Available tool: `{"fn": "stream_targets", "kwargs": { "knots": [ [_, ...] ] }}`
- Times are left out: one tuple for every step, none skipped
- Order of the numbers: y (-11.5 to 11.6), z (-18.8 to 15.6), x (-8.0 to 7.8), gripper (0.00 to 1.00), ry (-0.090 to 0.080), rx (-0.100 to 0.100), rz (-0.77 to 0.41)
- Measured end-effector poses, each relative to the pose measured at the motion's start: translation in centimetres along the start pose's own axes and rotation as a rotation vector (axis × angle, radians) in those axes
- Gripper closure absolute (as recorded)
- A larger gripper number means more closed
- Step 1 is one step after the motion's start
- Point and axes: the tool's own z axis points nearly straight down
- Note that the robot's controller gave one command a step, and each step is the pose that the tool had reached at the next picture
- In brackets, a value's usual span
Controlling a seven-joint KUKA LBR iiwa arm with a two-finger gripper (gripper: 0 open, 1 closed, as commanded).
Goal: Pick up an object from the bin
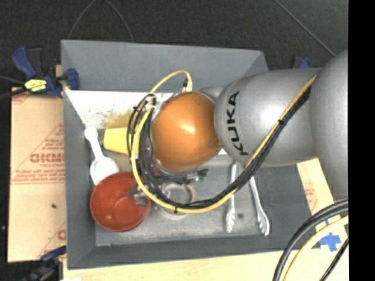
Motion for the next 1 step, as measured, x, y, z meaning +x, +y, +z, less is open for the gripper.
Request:
{"fn": "stream_targets", "kwargs": {
  "knots": [
    [-0.06, -2.47, -0.01, 1.00, 0.000, -0.001, 0.003]
  ]
}}
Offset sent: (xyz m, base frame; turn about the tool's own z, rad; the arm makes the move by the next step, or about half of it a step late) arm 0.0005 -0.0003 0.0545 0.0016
